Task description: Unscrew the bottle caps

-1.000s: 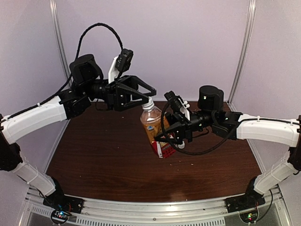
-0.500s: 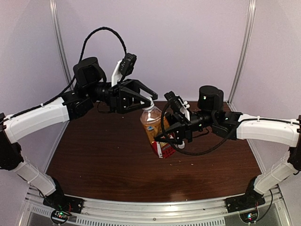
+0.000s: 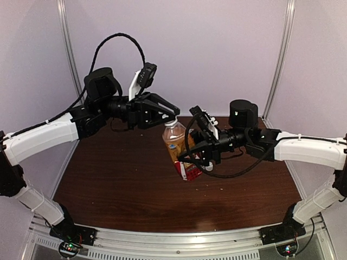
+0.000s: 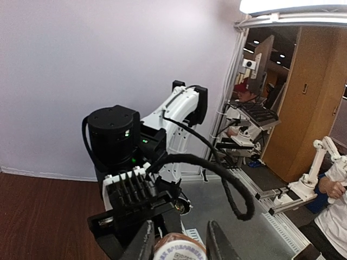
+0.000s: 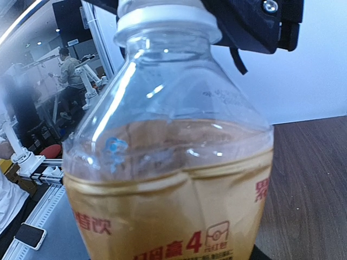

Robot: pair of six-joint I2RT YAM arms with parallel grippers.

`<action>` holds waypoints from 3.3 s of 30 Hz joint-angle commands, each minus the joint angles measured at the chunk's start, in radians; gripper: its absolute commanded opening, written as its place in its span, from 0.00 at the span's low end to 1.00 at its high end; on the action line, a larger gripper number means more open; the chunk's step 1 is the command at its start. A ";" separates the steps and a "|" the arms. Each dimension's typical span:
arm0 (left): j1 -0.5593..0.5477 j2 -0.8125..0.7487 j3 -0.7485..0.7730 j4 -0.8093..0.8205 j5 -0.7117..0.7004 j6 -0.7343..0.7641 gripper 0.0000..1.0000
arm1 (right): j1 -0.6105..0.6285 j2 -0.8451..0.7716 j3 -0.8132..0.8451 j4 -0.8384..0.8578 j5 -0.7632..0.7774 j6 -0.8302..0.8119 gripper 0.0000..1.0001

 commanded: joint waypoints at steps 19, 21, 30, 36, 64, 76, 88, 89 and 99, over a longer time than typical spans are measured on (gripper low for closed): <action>-0.061 -0.116 0.028 -0.360 -0.854 -0.103 0.11 | -0.007 -0.054 -0.026 -0.062 0.424 -0.061 0.44; -0.061 -0.119 0.027 -0.357 -0.846 -0.087 0.11 | -0.007 -0.056 -0.028 -0.060 0.405 -0.062 0.44; -0.059 -0.140 0.023 -0.332 -0.769 -0.026 0.35 | -0.008 -0.043 -0.026 -0.040 0.316 -0.055 0.44; -0.056 -0.142 0.027 -0.318 -0.720 -0.006 0.54 | -0.007 -0.040 -0.021 -0.034 0.287 -0.053 0.44; -0.001 -0.048 0.024 0.075 -0.017 -0.029 0.81 | -0.006 0.010 -0.056 0.316 -0.096 0.202 0.44; -0.001 0.009 0.038 0.159 0.047 -0.108 0.55 | -0.004 0.042 -0.051 0.351 -0.113 0.224 0.44; -0.001 0.008 0.009 0.155 0.038 -0.104 0.39 | -0.005 0.034 -0.047 0.323 -0.096 0.207 0.43; -0.001 0.005 0.007 0.154 0.035 -0.103 0.37 | -0.005 0.032 -0.047 0.319 -0.094 0.203 0.44; -0.019 -0.079 0.025 -0.156 -0.429 0.003 0.17 | -0.007 -0.025 -0.004 0.028 0.185 0.037 0.43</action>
